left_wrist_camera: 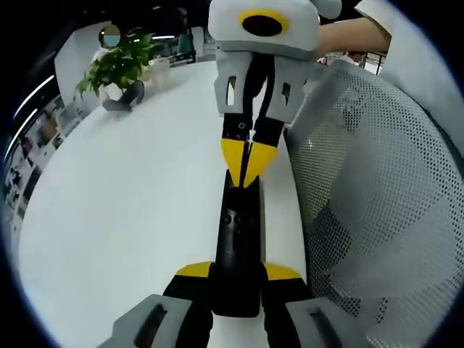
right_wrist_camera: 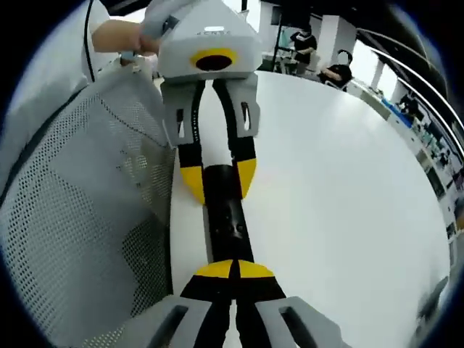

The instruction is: Press the specified remote control buttons in sequence, fully releasing each button before pressing the next.

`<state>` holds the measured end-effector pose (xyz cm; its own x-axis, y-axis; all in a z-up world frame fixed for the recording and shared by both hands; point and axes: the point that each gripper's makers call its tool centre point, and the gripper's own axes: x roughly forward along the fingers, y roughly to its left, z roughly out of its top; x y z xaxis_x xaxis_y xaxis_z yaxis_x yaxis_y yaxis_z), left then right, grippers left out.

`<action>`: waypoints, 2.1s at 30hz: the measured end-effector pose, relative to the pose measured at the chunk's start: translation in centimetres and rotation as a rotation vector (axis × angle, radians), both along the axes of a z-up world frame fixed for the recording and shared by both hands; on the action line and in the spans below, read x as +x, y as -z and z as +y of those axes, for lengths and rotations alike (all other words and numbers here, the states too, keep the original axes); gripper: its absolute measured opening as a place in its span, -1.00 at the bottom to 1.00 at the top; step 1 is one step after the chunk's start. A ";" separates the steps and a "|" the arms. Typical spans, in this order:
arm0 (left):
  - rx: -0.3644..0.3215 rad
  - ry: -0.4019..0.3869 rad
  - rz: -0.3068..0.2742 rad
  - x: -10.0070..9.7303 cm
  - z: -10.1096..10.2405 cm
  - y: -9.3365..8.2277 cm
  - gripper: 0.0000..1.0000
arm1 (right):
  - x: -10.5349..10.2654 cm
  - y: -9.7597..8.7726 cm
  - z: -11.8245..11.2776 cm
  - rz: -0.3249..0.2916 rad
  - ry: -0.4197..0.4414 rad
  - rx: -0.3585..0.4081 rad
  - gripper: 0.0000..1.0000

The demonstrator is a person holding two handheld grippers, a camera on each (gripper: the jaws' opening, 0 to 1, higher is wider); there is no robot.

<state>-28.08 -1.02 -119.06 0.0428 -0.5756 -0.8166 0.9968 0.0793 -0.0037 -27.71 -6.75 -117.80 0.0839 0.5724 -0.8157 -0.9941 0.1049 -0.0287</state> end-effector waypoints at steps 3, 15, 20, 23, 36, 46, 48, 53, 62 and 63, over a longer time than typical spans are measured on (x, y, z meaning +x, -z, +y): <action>-0.003 0.000 0.000 0.0 0.0 0.0 -0.52 | -0.1 0.0 0.4 0.015 0.000 0.015 -0.91; -0.011 0.010 -0.002 0.0 0.0 0.0 -0.52 | -0.6 0.5 0.7 -0.010 -0.098 -0.080 -0.84; -0.023 0.011 -0.003 0.0 0.0 0.0 -0.52 | -0.6 0.7 0.7 0.031 -0.127 -0.199 -0.85; -0.030 0.010 -0.004 0.0 0.0 0.0 -0.52 | -0.4 0.7 0.9 0.059 -0.128 -0.209 -0.85; -0.059 0.004 -0.006 0.0 0.0 -0.1 -0.52 | -0.5 0.4 0.8 0.009 -0.075 0.118 -0.83; -0.064 0.006 -0.005 0.0 0.0 -0.1 -0.52 | -0.6 0.5 1.2 -0.023 -0.235 -0.046 -0.81; -0.064 0.006 -0.004 0.0 0.0 -0.1 -0.52 | -0.6 0.6 1.2 -0.020 -0.253 -0.107 -0.82; -0.064 0.005 -0.004 0.0 0.0 -0.1 -0.52 | -0.5 0.7 1.4 0.052 -0.179 -0.217 -0.83; -0.077 -0.009 -0.006 0.0 0.0 -0.1 -0.52 | -0.2 0.6 1.5 0.047 -0.104 -0.077 -0.84; -0.078 -0.008 -0.006 0.0 -0.1 -0.1 -0.52 | -0.2 0.7 1.4 0.039 -0.107 -0.063 -0.83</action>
<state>-28.12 -1.07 -118.96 0.0527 -0.6374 -0.7688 0.9962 0.0873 -0.0041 -27.94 -5.30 -118.45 -0.0074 0.5237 -0.8519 -1.0000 -0.0030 0.0068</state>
